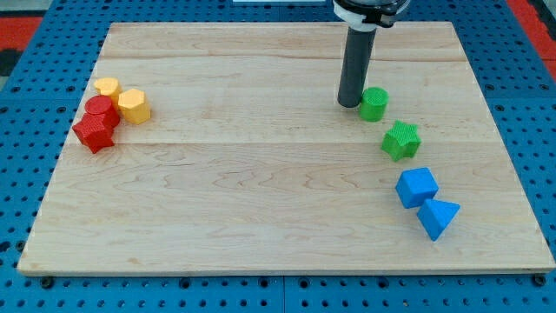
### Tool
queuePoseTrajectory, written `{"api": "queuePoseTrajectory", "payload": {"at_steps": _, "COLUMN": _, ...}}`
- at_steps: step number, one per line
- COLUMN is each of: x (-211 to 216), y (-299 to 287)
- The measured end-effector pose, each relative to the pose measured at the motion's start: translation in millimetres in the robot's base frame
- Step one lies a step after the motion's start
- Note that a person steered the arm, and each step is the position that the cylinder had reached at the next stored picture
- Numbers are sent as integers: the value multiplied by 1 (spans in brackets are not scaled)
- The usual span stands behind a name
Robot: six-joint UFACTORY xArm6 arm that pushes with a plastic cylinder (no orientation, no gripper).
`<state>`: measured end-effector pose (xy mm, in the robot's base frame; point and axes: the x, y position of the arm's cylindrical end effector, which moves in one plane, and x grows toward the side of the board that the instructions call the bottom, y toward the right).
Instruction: Place your arm in between the green blocks
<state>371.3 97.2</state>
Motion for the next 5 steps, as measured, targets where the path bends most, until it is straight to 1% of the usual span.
{"api": "queuePoseTrajectory", "payload": {"at_steps": 1, "x": -18, "y": 0}}
{"api": "queuePoseTrajectory", "payload": {"at_steps": 2, "x": -39, "y": 32}}
{"api": "queuePoseTrajectory", "payload": {"at_steps": 3, "x": -3, "y": 45}}
{"api": "queuePoseTrajectory", "payload": {"at_steps": 4, "x": 0, "y": 76}}
{"api": "queuePoseTrajectory", "payload": {"at_steps": 5, "x": 0, "y": 77}}
